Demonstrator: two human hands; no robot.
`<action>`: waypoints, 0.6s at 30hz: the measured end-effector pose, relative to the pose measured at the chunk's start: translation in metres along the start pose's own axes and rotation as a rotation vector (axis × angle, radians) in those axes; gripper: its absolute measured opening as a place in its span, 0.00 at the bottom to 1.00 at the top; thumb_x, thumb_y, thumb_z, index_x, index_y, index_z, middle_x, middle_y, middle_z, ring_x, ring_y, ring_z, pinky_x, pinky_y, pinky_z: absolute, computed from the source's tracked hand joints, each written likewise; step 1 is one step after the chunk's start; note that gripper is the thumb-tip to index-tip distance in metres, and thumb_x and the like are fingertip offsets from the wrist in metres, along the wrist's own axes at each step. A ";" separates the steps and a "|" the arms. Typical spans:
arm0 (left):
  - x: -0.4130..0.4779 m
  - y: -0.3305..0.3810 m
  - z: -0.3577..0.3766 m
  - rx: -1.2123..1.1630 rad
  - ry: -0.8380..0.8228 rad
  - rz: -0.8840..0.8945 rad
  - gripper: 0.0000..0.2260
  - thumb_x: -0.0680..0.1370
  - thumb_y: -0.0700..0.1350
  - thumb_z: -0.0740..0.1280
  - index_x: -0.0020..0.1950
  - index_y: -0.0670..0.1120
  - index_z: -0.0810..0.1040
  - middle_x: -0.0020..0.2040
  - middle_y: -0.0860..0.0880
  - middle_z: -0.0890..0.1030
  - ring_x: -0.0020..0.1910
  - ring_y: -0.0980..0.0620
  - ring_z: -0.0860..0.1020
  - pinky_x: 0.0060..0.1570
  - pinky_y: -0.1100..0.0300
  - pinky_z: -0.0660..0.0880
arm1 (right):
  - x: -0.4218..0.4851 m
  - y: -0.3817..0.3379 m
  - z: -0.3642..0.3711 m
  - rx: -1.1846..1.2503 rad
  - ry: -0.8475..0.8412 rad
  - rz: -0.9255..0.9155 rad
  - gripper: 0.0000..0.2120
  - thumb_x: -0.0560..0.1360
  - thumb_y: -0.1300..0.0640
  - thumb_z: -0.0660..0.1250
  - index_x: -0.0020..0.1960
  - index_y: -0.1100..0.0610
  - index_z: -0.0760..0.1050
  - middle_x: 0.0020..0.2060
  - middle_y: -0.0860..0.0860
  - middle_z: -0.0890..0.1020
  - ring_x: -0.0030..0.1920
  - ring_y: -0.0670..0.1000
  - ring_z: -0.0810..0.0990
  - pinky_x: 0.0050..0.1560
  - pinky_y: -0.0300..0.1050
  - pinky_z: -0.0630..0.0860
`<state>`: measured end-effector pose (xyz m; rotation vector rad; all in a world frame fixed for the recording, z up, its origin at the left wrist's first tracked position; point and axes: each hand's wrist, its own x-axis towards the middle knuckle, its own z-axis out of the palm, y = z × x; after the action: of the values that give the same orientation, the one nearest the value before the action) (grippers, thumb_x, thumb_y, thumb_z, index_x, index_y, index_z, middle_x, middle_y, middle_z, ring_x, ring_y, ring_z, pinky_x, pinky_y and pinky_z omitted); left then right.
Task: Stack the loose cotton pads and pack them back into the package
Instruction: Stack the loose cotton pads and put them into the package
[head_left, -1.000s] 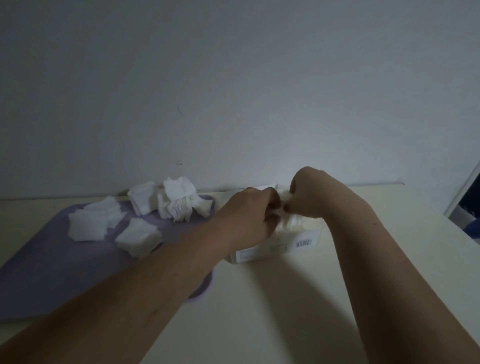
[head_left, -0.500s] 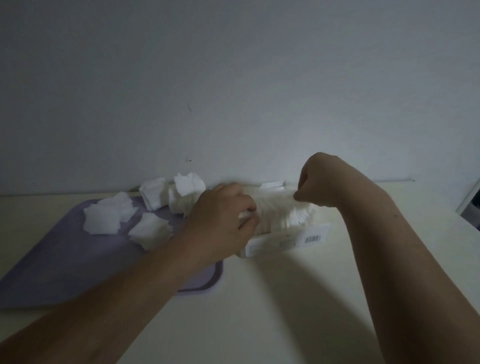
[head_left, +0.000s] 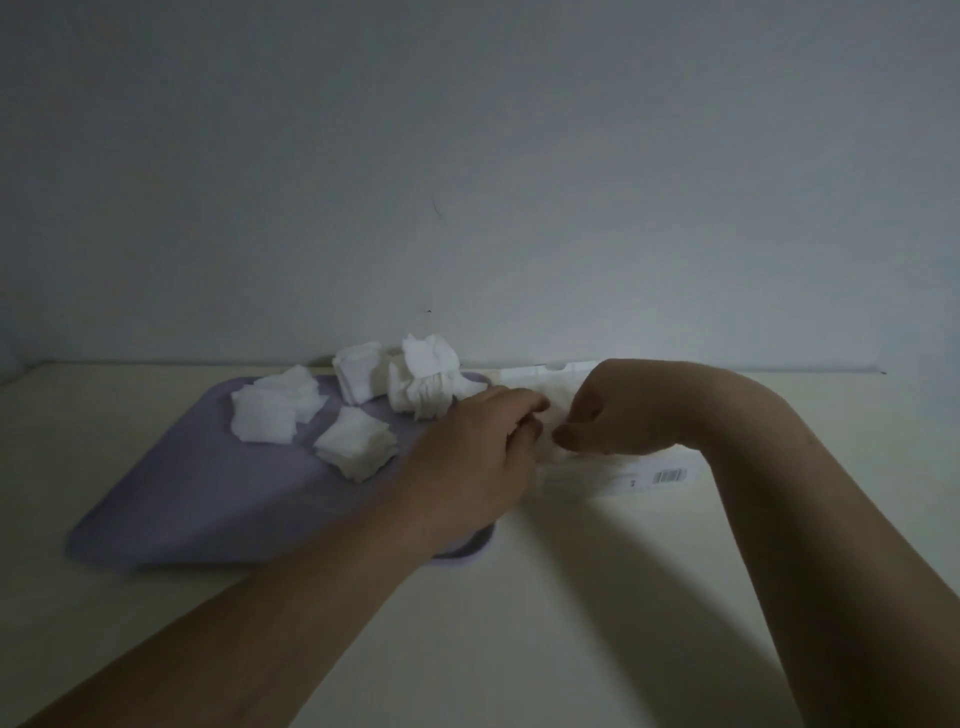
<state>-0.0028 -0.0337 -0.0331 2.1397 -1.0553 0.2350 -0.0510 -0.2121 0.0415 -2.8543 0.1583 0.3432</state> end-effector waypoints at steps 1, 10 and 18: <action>-0.005 -0.005 -0.009 0.015 0.044 0.014 0.10 0.81 0.46 0.63 0.59 0.51 0.81 0.50 0.56 0.80 0.49 0.54 0.79 0.52 0.56 0.77 | -0.002 -0.005 -0.002 -0.036 0.029 -0.035 0.16 0.78 0.43 0.67 0.40 0.52 0.84 0.34 0.46 0.84 0.33 0.46 0.80 0.34 0.39 0.71; -0.060 -0.095 -0.081 0.329 0.000 -0.421 0.34 0.67 0.71 0.64 0.62 0.50 0.81 0.56 0.51 0.83 0.52 0.49 0.82 0.54 0.52 0.80 | 0.008 -0.098 0.059 0.471 0.445 -0.420 0.07 0.78 0.54 0.68 0.51 0.52 0.85 0.42 0.46 0.87 0.44 0.45 0.84 0.50 0.36 0.79; -0.075 -0.099 -0.075 0.060 0.025 -0.430 0.20 0.65 0.67 0.68 0.52 0.58 0.77 0.45 0.58 0.81 0.44 0.56 0.82 0.43 0.60 0.78 | 0.033 -0.098 0.128 0.558 0.456 -0.204 0.09 0.76 0.51 0.69 0.56 0.47 0.78 0.47 0.44 0.81 0.45 0.46 0.81 0.52 0.47 0.79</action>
<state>0.0336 0.1031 -0.0648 2.3493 -0.5576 0.0883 -0.0339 -0.0860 -0.0624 -2.3158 0.0361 -0.3480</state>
